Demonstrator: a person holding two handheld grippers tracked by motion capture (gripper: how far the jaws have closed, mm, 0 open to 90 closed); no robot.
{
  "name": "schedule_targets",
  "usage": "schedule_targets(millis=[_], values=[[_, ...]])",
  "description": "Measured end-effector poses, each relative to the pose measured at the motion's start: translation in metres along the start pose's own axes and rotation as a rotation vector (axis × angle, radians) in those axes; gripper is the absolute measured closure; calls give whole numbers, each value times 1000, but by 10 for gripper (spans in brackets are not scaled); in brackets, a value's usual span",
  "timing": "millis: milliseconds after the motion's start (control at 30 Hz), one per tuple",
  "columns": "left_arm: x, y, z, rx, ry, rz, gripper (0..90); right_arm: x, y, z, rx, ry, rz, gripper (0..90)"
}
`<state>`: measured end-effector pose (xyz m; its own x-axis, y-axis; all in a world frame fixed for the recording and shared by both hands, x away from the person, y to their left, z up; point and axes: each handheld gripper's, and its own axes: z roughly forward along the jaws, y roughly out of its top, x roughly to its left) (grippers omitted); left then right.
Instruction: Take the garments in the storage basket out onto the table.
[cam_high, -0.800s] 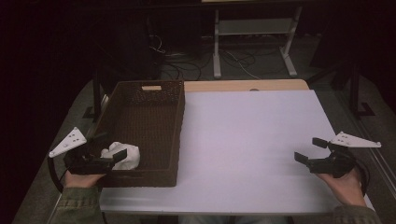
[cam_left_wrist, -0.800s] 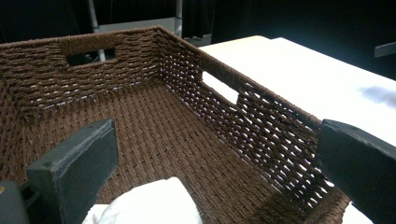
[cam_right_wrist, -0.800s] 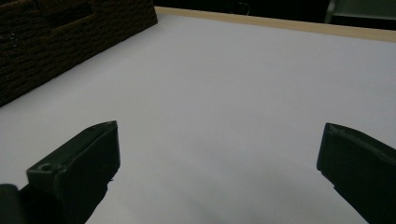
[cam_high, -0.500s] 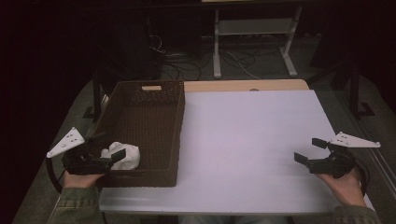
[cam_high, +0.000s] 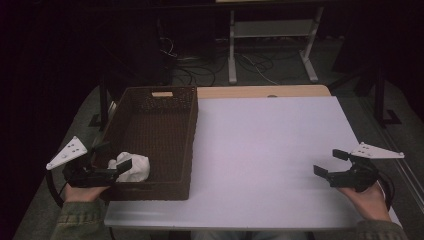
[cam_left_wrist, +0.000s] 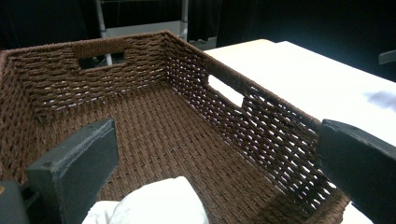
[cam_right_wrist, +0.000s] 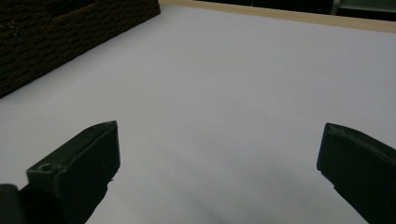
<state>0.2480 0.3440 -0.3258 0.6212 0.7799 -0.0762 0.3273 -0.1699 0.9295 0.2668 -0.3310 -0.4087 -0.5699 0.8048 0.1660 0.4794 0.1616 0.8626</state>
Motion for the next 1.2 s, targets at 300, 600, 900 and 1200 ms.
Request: schedule_targets(millis=[300, 600, 900, 1200], values=[[-1, 11, -8, 40, 7, 35, 0, -3, -1, -1, -7, -18, 10, 0], [7, 24, -8, 85, 14, 56, 0, -3, -2, 2, 8, -24, 12, 0], [10, 36, -2, 125, 12, 79, 0, -2, -2, 3, 8, -23, 11, 0], [12, 44, 5, 163, 5, 92, 0, -3, -2, 3, 15, -23, 11, 0]])
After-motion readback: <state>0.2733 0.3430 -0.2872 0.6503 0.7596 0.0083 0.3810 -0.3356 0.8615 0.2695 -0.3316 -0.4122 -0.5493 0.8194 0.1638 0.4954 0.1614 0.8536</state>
